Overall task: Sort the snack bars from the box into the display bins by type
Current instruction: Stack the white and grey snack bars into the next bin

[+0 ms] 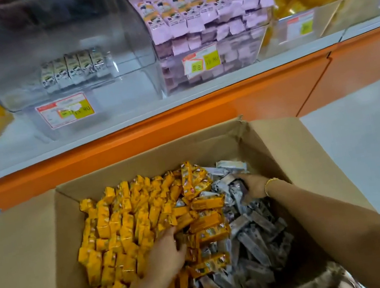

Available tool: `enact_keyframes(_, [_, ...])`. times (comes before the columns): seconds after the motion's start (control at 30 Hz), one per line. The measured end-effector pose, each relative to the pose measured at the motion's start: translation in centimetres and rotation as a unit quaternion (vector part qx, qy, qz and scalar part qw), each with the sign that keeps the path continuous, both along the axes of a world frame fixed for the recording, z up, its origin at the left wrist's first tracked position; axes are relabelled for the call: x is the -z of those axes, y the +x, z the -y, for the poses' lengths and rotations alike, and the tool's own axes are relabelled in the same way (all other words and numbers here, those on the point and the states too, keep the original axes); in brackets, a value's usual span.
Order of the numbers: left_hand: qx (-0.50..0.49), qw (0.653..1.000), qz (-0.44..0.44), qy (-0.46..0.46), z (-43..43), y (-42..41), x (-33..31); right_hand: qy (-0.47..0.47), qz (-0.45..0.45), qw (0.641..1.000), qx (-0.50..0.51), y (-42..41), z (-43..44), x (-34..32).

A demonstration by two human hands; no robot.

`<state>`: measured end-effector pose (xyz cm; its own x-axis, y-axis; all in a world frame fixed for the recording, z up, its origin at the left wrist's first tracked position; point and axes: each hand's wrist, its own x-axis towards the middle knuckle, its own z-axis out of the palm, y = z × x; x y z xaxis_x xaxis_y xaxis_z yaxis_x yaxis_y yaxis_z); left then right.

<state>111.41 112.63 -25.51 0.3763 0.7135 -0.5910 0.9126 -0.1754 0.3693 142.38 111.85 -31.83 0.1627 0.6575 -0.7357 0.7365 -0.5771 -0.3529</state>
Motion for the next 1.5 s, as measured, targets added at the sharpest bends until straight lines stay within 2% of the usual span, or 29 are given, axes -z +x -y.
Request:
enact_keyframes(0.1, [-0.027,1.000,0.005,-0.001,-0.1,0.1,1.1,0.006,-0.013,0.999,-0.032,0.5,0.1,2.9])
enact_keyframes(0.2, [-0.045,0.999,0.005,0.006,-0.7,0.7,1.4,0.037,-0.010,0.999,-0.019,-0.1,0.0,3.8])
enact_keyframes(0.3, [-0.071,0.997,0.007,0.002,-0.9,1.2,1.4,0.006,0.020,0.997,-0.075,-0.3,0.0,3.6])
enact_keyframes(0.4, [-0.122,0.991,0.041,-0.025,-1.0,1.0,1.1,0.026,0.049,0.994,-0.093,-0.2,-0.3,0.6])
enact_keyframes(0.47, [-0.171,0.979,0.094,-0.059,-1.6,1.0,0.2,0.086,0.045,0.993,-0.065,-0.1,-1.0,-2.7])
enact_keyframes(0.53, [-0.260,0.938,0.184,-0.132,-2.3,1.3,-1.6,0.182,0.035,0.981,-0.058,-0.6,-2.0,-7.1])
enact_keyframes(0.6, [-0.336,0.860,0.294,-0.245,-2.7,2.1,-4.5,0.275,0.012,0.960,-0.061,-1.9,-2.6,-11.7])
enact_keyframes(0.7, [-0.357,0.765,0.410,-0.345,-3.1,3.4,-9.7,0.424,-0.094,0.900,-0.027,-5.5,-2.7,-18.1])
enact_keyframes(0.77, [-0.370,0.701,0.496,-0.354,-3.3,3.8,-13.0,0.509,-0.169,0.844,-0.020,-8.2,-2.3,-21.3])
enact_keyframes(0.83, [-0.389,0.636,0.580,-0.328,-3.8,3.6,-16.0,0.560,-0.199,0.804,-0.022,-10.4,-2.0,-23.3])
enact_keyframes(0.9, [-0.399,0.594,0.633,-0.294,-4.2,2.7,-18.6,0.584,-0.223,0.780,-0.023,-12.1,-1.7,-24.7])
enact_keyframes(0.93, [-0.400,0.586,0.647,-0.280,-4.4,2.0,-19.6,0.585,-0.246,0.773,-0.023,-12.8,-1.5,-25.3])
enact_keyframes(1.03, [-0.388,0.589,0.657,-0.266,-4.8,-0.1,-21.8,0.552,-0.375,0.744,0.011,-14.4,-1.0,-26.8])
enact_keyframes(1.1, [-0.370,0.609,0.651,-0.262,-5.0,-1.4,-22.9,0.526,-0.447,0.717,0.096,-15.5,-1.0,-27.5])
enact_keyframes(1.17, [-0.355,0.624,0.647,-0.260,-5.2,-2.4,-23.6,0.511,-0.470,0.700,0.167,-16.6,-1.2,-27.9])
enact_keyframes(1.33, [-0.340,0.633,0.652,-0.242,-5.9,-3.8,-24.8,0.454,-0.548,0.659,0.245,-18.5,-1.1,-28.6])
enact_keyframes(1.5, [-0.362,0.632,0.642,-0.237,-6.8,-4.6,-24.6,0.397,-0.583,0.637,0.311,-19.7,-1.8,-28.6])
